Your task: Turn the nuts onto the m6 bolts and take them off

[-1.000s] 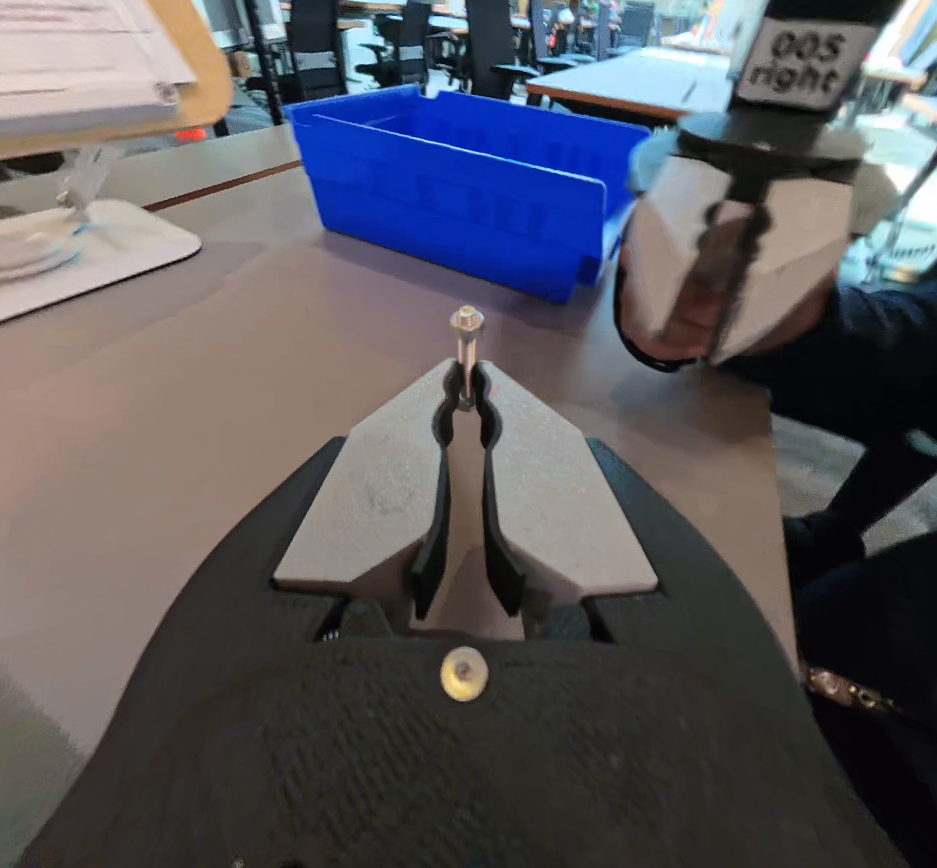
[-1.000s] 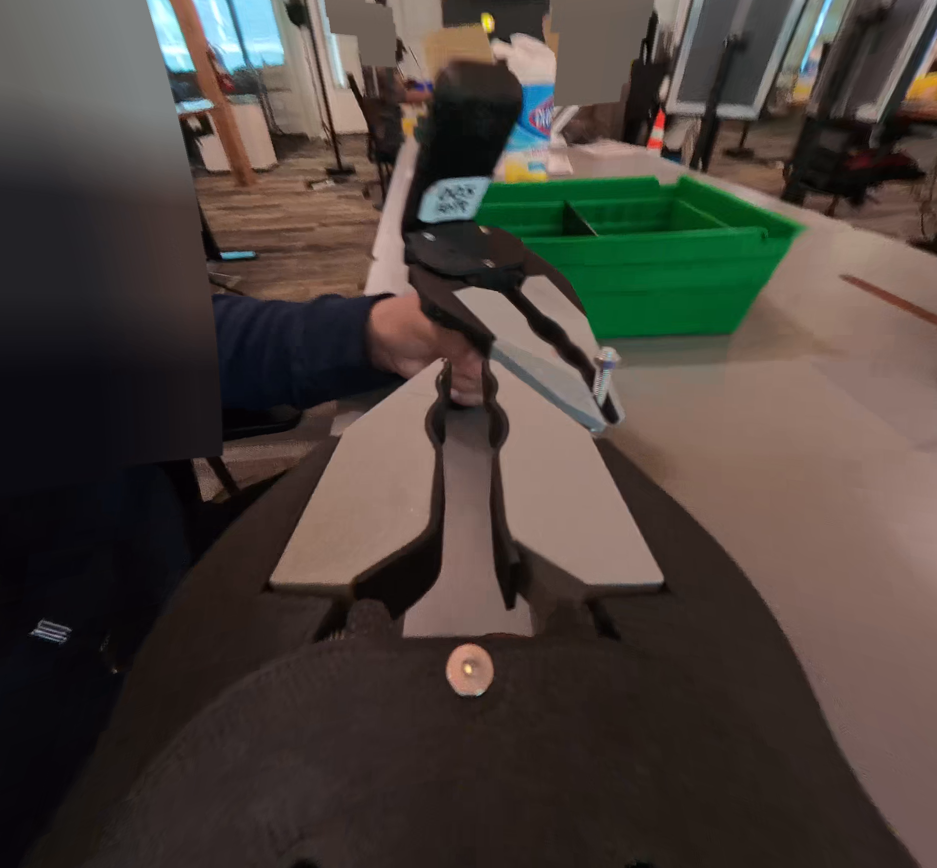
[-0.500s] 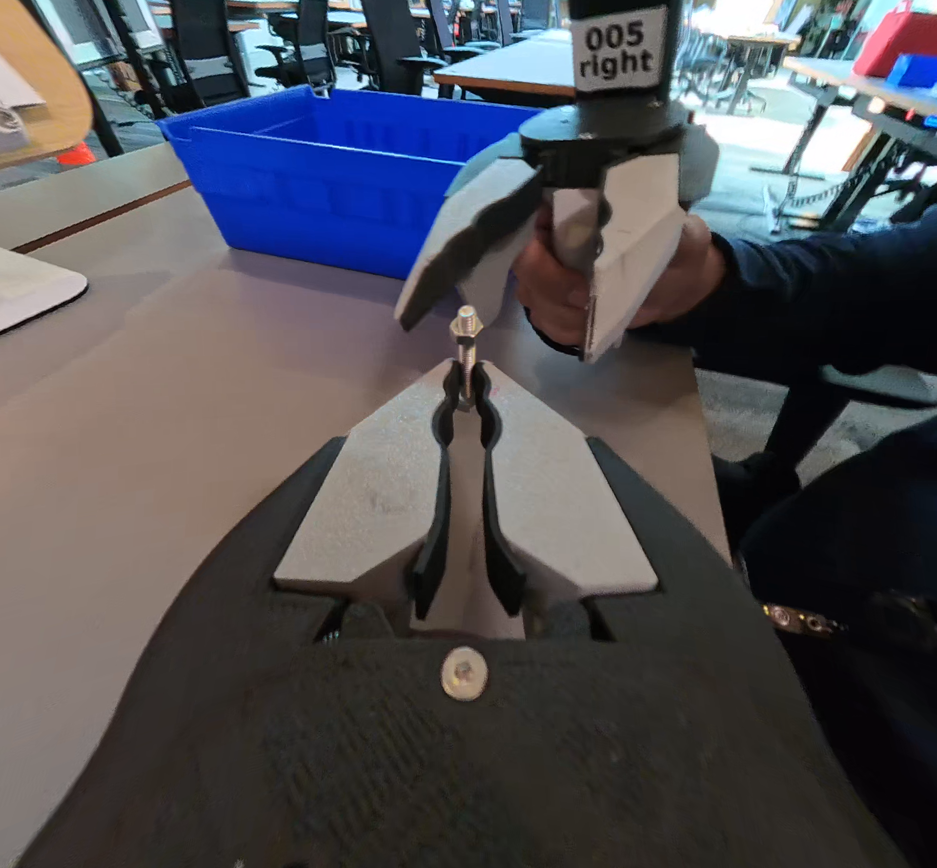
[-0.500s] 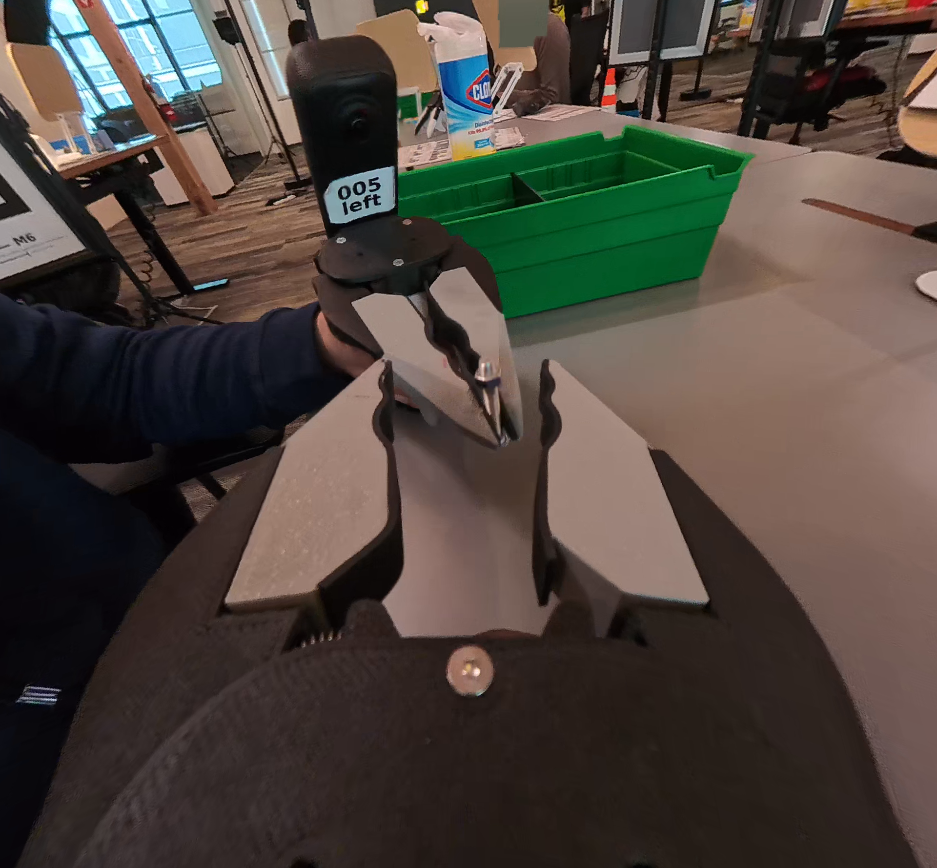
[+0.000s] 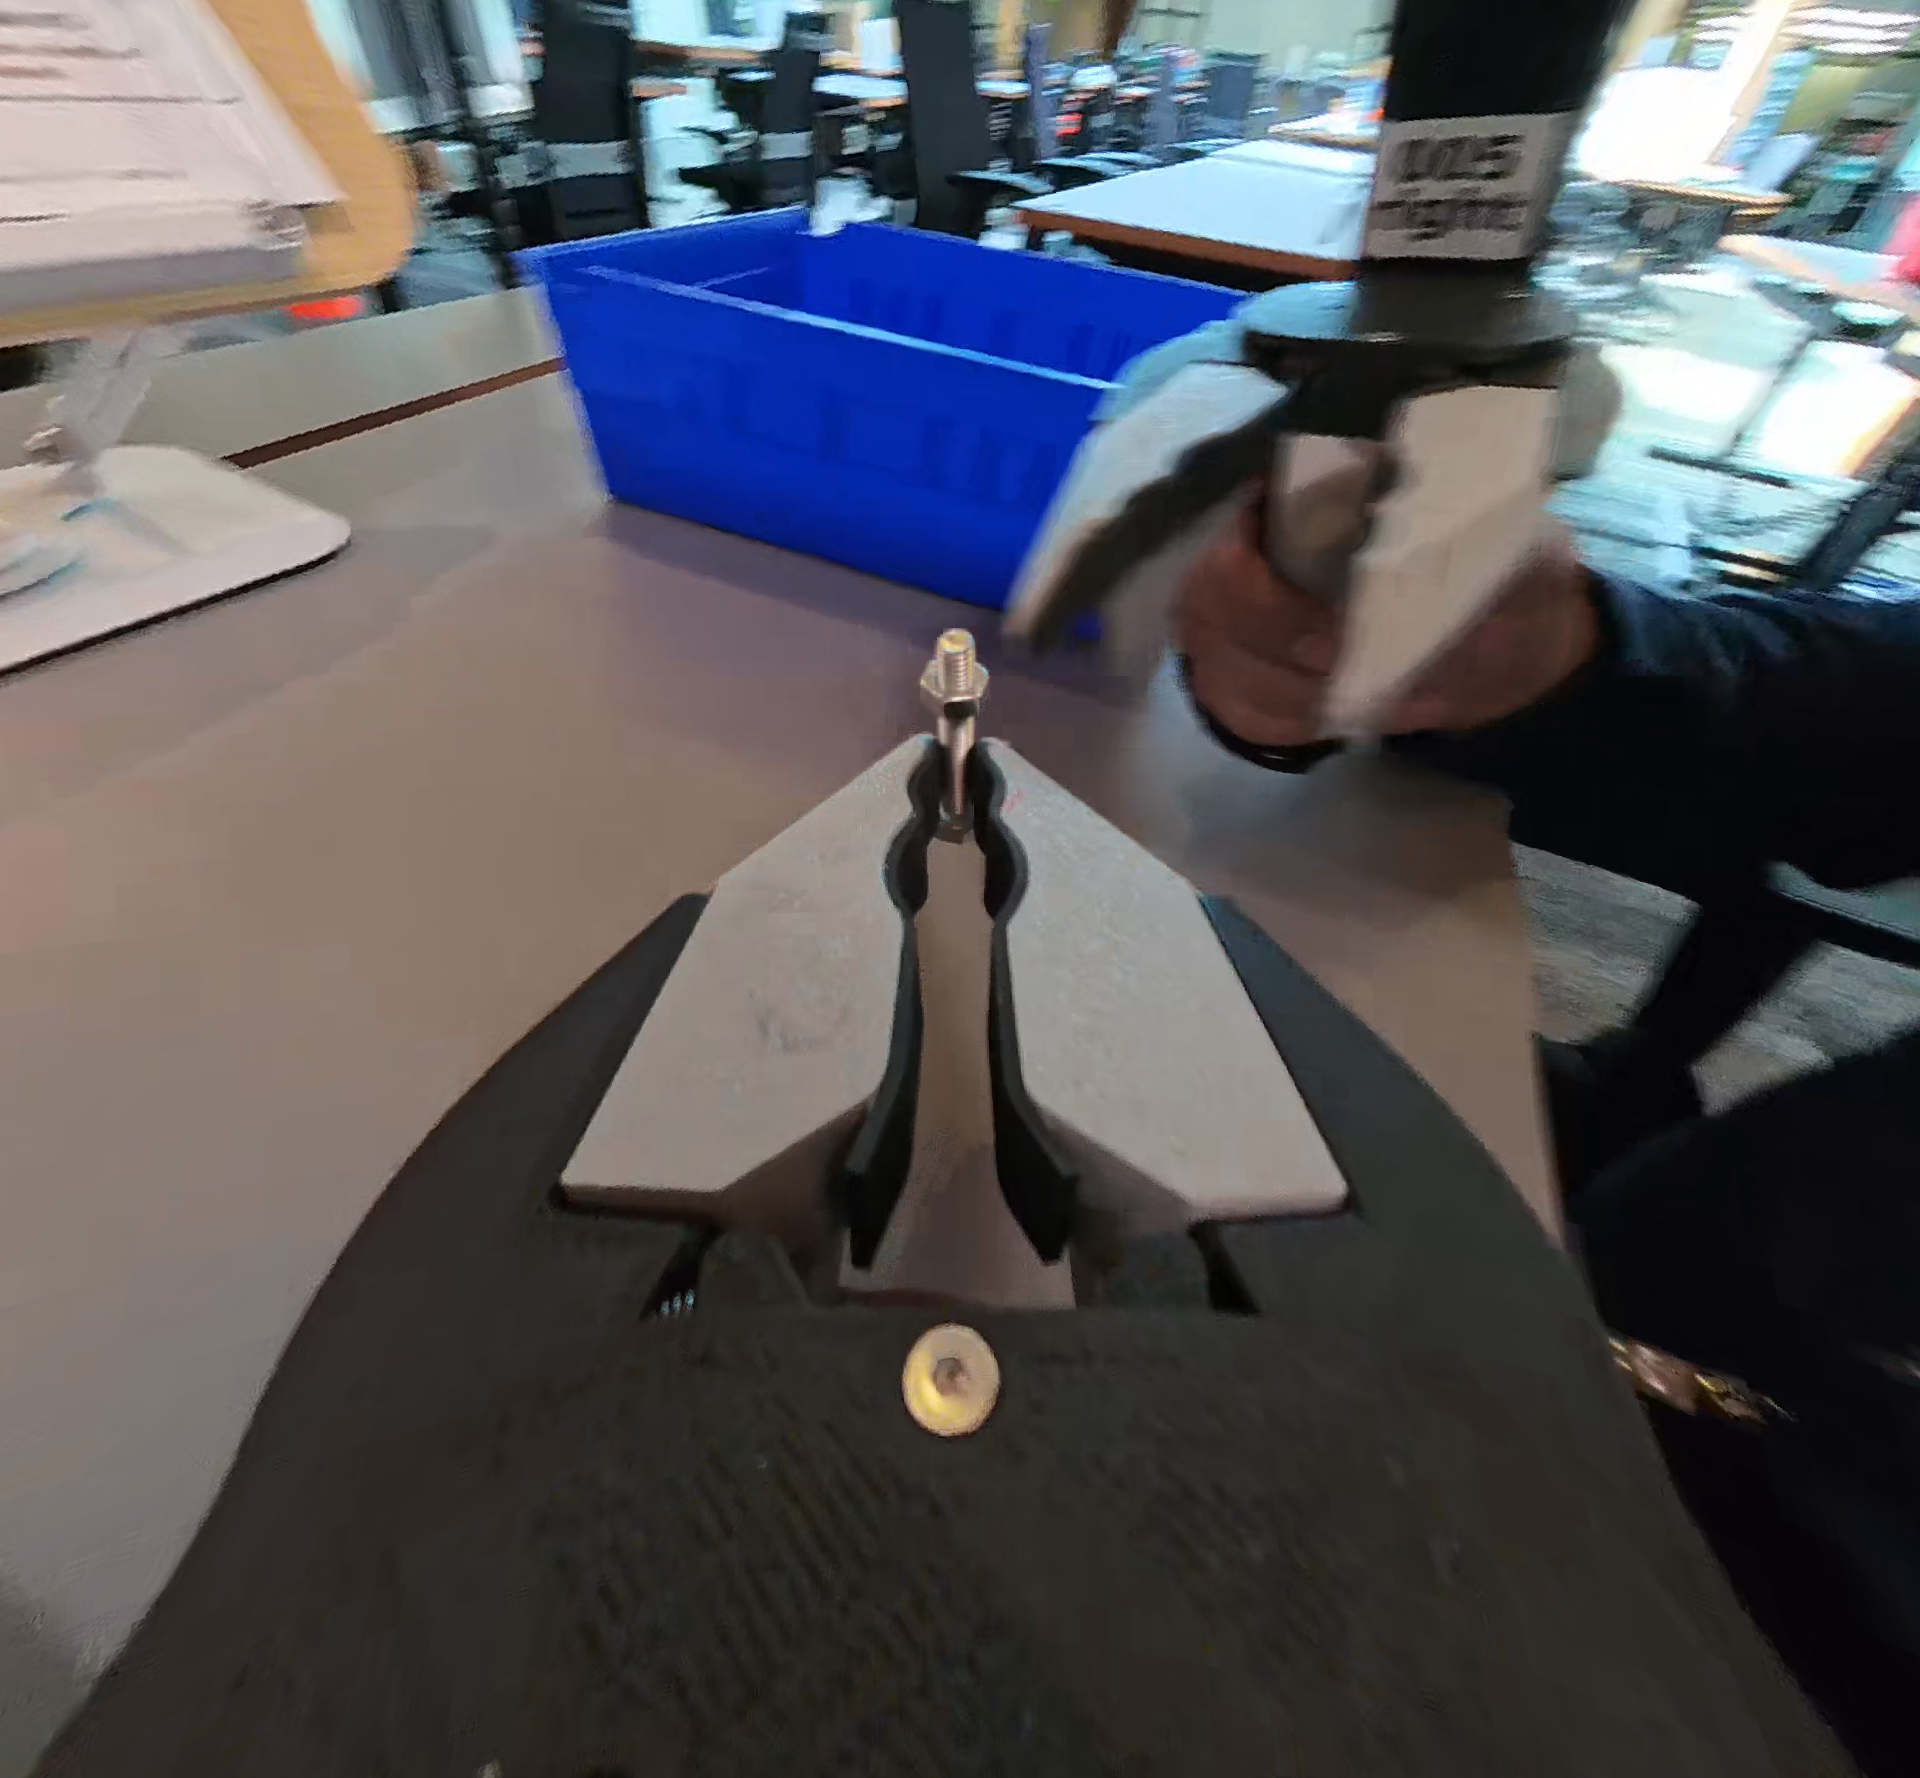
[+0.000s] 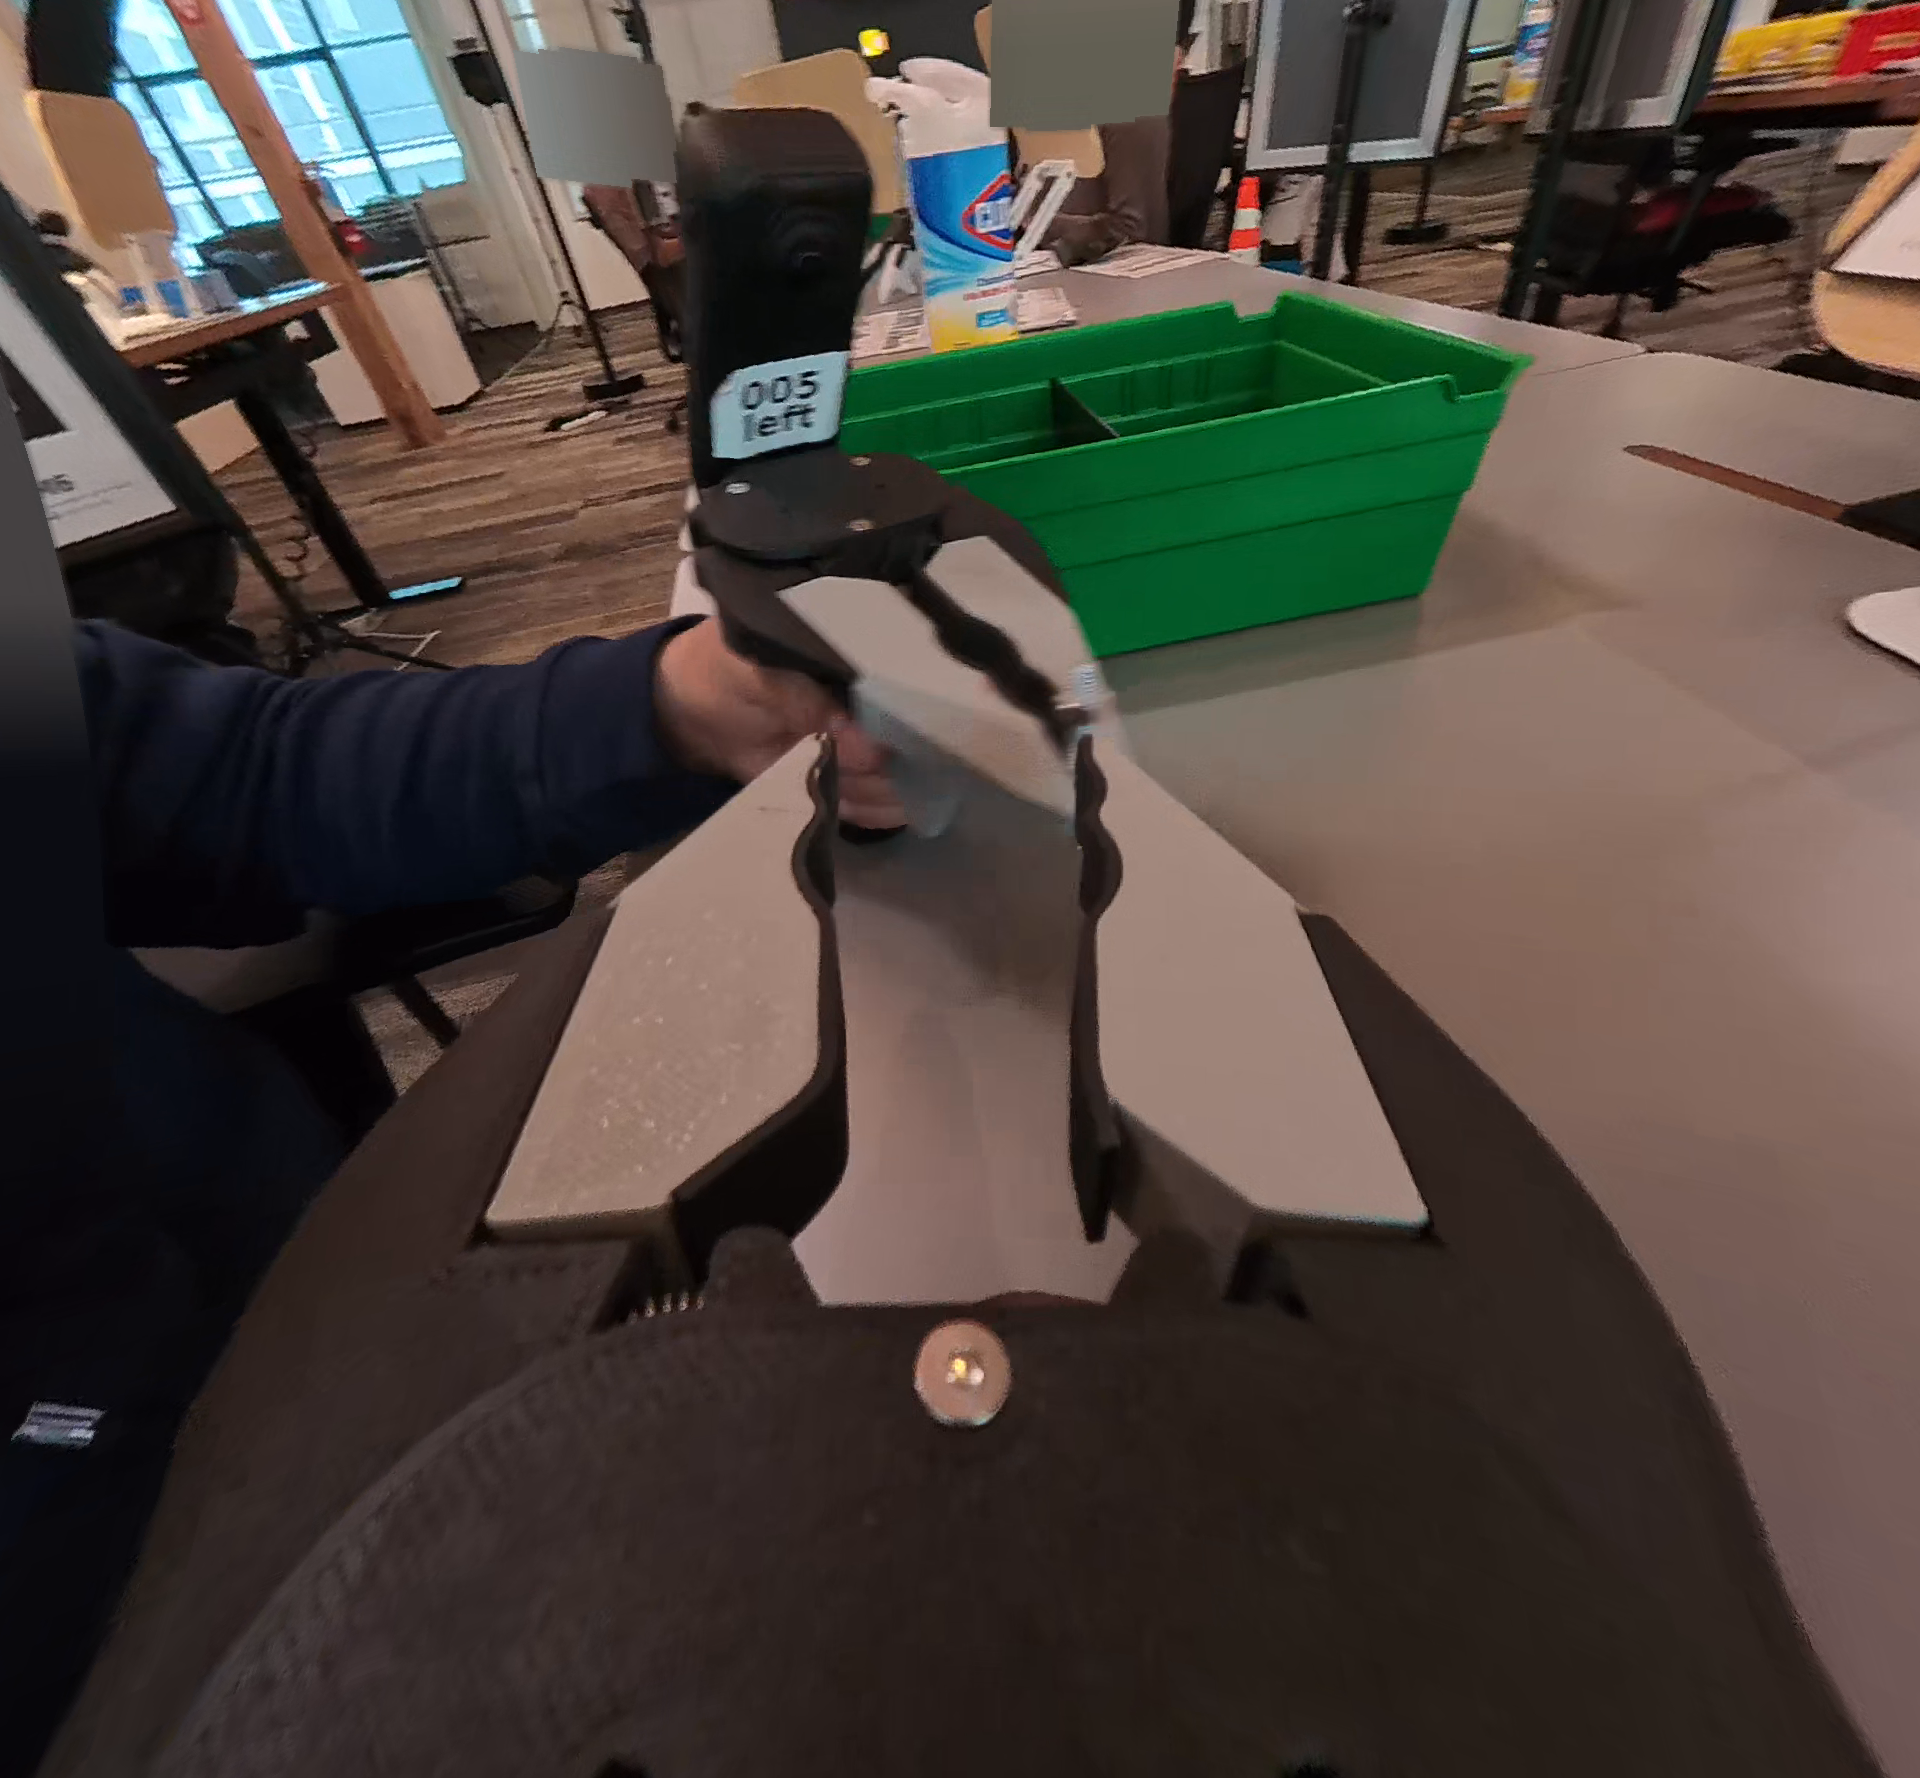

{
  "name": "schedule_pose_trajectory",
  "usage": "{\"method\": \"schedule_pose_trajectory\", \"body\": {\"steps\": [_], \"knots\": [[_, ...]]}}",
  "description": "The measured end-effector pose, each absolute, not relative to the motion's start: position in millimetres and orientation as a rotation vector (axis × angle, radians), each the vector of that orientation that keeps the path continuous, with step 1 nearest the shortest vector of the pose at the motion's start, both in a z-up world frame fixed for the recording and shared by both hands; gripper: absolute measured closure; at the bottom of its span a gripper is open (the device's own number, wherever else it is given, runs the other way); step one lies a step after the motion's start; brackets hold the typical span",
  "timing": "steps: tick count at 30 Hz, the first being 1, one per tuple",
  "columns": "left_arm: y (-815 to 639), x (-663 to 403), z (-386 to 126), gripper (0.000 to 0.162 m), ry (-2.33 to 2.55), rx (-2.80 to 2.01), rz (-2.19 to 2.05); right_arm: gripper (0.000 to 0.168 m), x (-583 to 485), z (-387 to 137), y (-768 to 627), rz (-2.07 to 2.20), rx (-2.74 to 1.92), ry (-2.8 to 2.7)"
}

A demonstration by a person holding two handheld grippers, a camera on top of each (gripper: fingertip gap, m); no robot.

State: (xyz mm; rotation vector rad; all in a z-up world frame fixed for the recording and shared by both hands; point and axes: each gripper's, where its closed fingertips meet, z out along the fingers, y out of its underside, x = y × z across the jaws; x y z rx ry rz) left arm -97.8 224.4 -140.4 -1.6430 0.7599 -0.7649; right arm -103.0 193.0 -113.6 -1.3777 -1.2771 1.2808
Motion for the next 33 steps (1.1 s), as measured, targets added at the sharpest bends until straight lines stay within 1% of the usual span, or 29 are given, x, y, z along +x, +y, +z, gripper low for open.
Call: {"method": "schedule_pose_trajectory", "body": {"steps": [2, 4, 6, 7, 8, 9, 11, 13, 14, 21, 23, 25, 27, 32, 33], "knots": [[207.6, -81.0, -139.2, 0.16, 0.875, -1.592, -0.816, 0.12, -104.4, -116.2, 194.6, 1.305, -1.408, -1.269], [205.6, -74.8, -147.8, 0.159, 0.945, -1.608, -0.742, 0.116, -106.5, -118.1, 187.7, 1.356, -1.413, -1.297], [210.6, -77.4, -146.9, 0.16, 0.913, -1.615, -0.722, 0.115, -107.1, -119.7, 181.0, 1.361, -1.404, -1.339], [221.1, -87.0, -146.5, 0.159, 0.838, -1.644, -0.688, 0.108, -106.6, -118.9, 185.4, 1.315, -1.402, -1.321], [237.3, -105.3, -145.8, 0.16, 0.715, -1.686, -0.625, 0.142, -103.9, -117.9, 182.1, 1.309, -1.366, -1.35], [250.5, -126.3, -144.1, 0.16, 0.592, -1.714, -0.58, 0.165, -101.2, -113.6, 173.6, 1.364, -1.32, -1.374], [255.7, -147.7, -134.9, 0.16, 0.479, -1.691, -0.615, 0.149, -101.2, -111.0, 176.4, 1.395, -1.334, -1.339], [252.2, -143.8, -135.1, 0.16, 0.493, -1.686, -0.653, 0.131, -103.0, -113.5, 182.4, 1.382, -1.372, -1.321], [250.5, -137.6, -139.0, 0.16, 0.527, -1.7, -0.649, 0.129, -103.2, -113.1, 183.0, 1.384, -1.373, -1.315], [219.8, -87.3, -149.8, 0.16, 0.866, -1.653, -0.676, 0.135, -104.2, -120.8, 204.6, 1.248, -1.448, -1.242], [215.7, -82.5, -150.5, 0.16, 0.902, -1.641, -0.676, 0.14, -104.4, -121.1, 205.6, 1.253, -1.456, -1.236], [213.5, -80.0, -150.7, 0.16, 0.917, -1.636, -0.689, 0.147, -104.7, -121.6, 205.9, 1.243, -1.456, -1.237], [212.5, -78.3, -151.1, 0.16, 0.923, -1.637, -0.697, 0.164, -105.8, -125.4, 205.7, 1.22, -1.467, -1.257], [217.4, -79.1, -153.6, 0.158, 0.898, -1.665, -0.67, 0.166, -102.7, -128.5, 216.7, 1.09, -1.483, -1.246], [219.2, -80.7, -152.7, 0.152, 0.879, -1.668, -0.674, 0.166, -100.6, -127.9, 221.6, 1.068, -1.491, -1.222]]}}
